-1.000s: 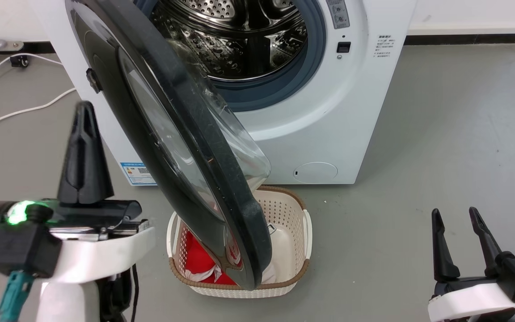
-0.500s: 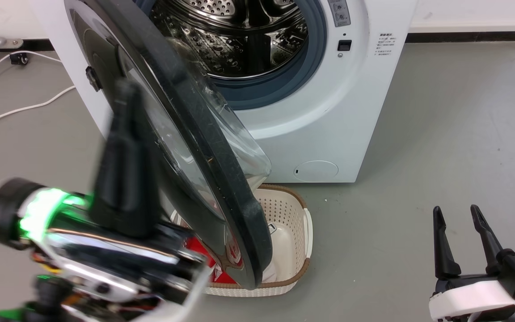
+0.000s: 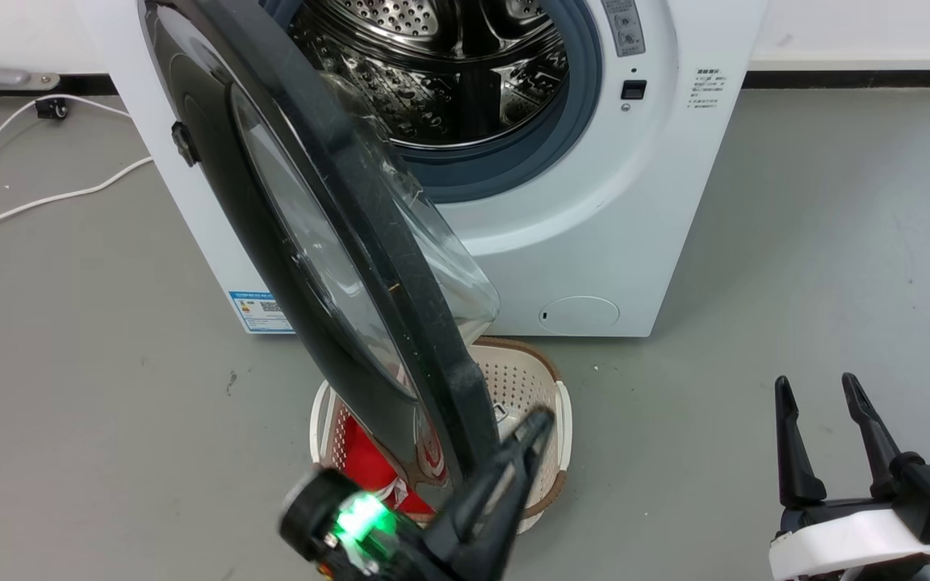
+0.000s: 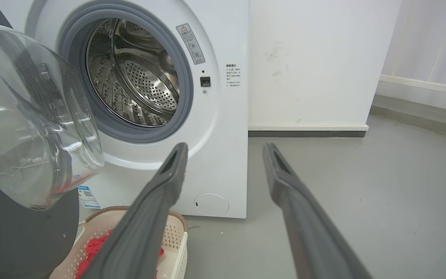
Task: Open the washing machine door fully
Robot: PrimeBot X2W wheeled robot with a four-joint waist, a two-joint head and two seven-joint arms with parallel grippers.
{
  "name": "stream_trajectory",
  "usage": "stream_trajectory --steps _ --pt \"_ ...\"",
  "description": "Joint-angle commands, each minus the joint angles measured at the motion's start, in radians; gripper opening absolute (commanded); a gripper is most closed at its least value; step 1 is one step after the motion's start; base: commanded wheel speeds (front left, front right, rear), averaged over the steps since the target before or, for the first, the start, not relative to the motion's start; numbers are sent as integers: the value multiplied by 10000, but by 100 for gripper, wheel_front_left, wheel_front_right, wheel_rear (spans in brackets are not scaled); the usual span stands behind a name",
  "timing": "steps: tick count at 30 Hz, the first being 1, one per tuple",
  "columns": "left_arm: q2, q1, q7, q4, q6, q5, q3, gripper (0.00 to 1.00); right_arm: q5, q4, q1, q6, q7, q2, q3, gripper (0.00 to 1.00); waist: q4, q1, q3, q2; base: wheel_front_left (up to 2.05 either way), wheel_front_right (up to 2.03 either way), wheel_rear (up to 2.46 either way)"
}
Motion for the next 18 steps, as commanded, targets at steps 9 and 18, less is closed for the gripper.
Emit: stream_trajectory --steps 9,18 --pt "225 343 147 1515 -55 -588 -821 0 73 5 35 -7 -32 26 24 100 23 0 109 0 0 0 0" --pt "129 -626 263 2483 262 -720 -120 0 154 50 -96 -7 -32 26 19 100 -12 0 301 0 0 0 0"
